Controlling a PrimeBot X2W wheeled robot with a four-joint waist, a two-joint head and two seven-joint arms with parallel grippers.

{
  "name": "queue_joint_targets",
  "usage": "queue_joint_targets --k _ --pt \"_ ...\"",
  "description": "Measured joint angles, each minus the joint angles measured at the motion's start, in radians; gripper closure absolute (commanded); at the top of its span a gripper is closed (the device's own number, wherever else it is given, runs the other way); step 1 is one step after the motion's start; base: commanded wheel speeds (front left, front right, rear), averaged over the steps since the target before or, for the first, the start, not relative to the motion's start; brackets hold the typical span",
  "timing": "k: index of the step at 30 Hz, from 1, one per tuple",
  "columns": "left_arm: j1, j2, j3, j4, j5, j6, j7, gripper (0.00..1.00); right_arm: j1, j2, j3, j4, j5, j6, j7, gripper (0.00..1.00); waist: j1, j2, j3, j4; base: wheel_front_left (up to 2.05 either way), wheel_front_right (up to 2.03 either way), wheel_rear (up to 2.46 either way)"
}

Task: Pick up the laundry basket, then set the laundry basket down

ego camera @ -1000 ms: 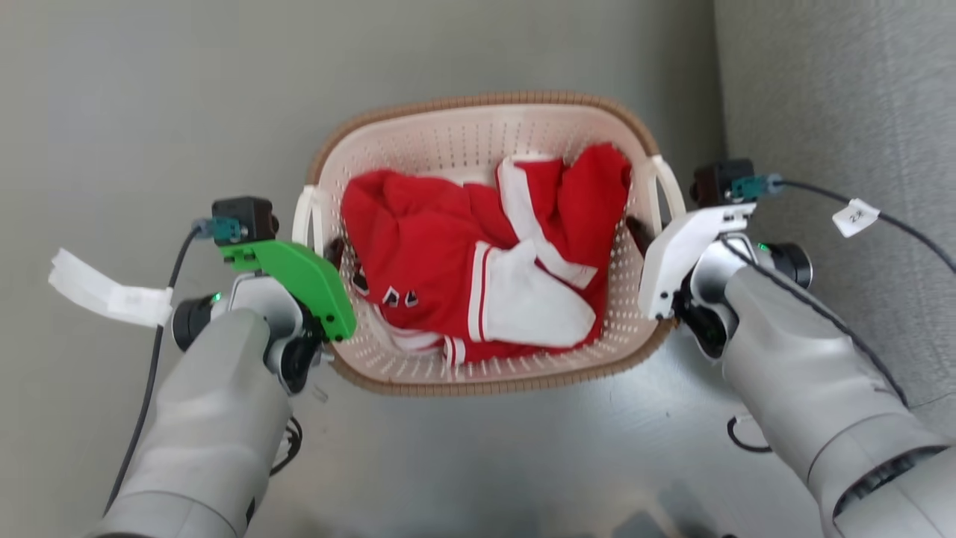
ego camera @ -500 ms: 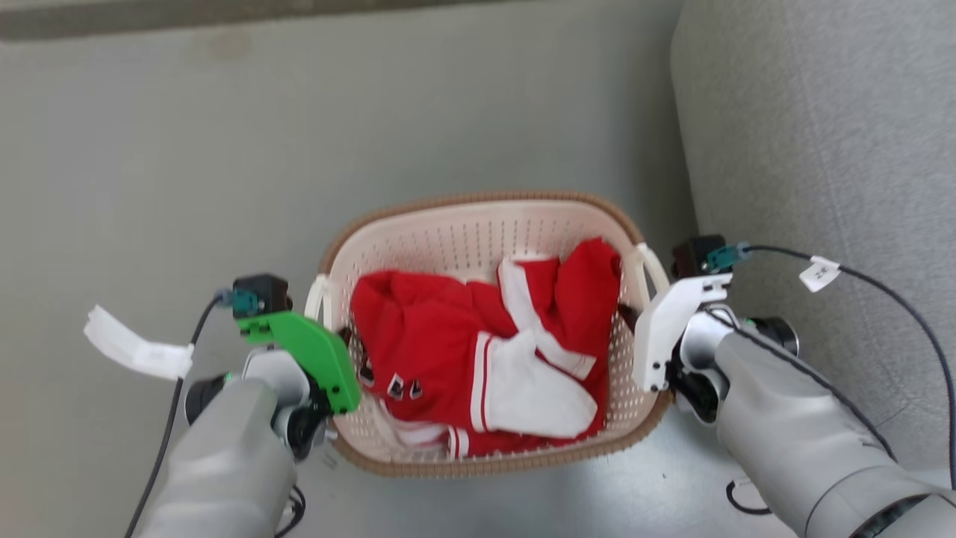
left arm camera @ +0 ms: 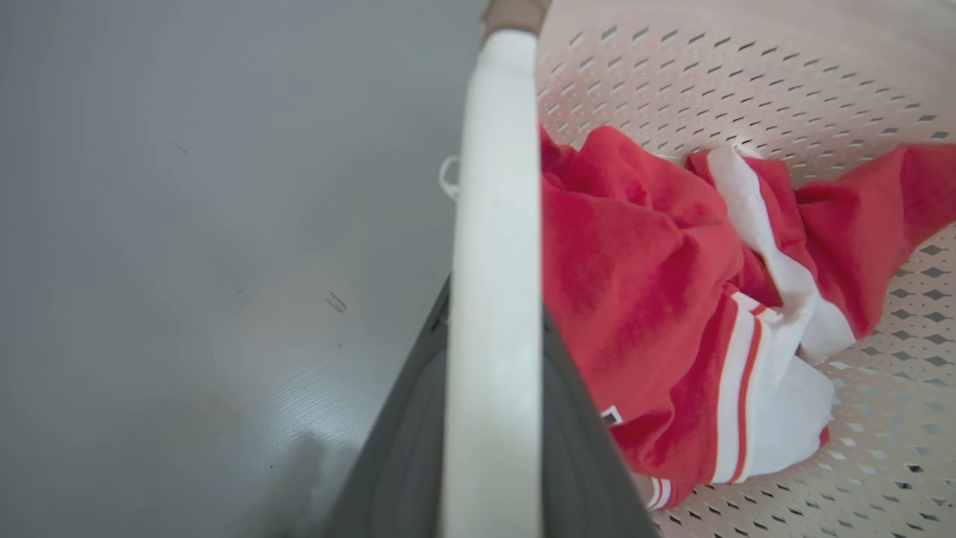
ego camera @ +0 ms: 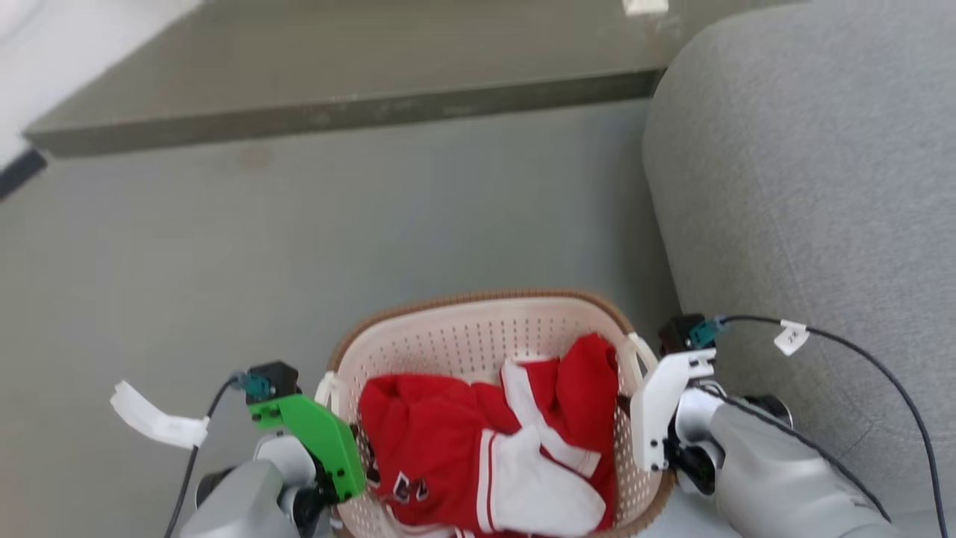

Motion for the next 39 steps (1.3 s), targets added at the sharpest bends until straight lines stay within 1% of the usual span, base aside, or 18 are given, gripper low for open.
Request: queue_joint_targets --k 6,13,23,39 --pt "0.041 0.0 -0.013 0.001 -0.018 0.0 0.018 1.0 0.038 0.0 0.019 0.0 0.016 -0.004 0.022 1.0 0.0 0.0 -0.084 -0.008 0.0 0.0 0.0" --pt "0.042 0.001 -0.021 -0.001 -0.029 0.0 0.026 1.0 0.04 -0.001 0.031 0.0 0.028 -0.007 0.034 1.0 0.0 0.0 -0.133 -0.017 0.0 0.0 0.0" --pt "0.046 0.003 -0.037 -0.001 -0.041 0.0 0.027 1.0 0.04 -0.003 0.045 0.0 0.05 -0.007 0.04 1.0 0.0 0.0 -0.142 -0.022 0.0 0.0 0.0" --pt "0.046 0.004 -0.044 0.002 -0.062 0.003 0.025 1.0 0.039 -0.005 0.063 0.001 0.069 -0.007 0.04 1.0 0.0 0.0 -0.125 -0.024 0.0 0.0 0.0"
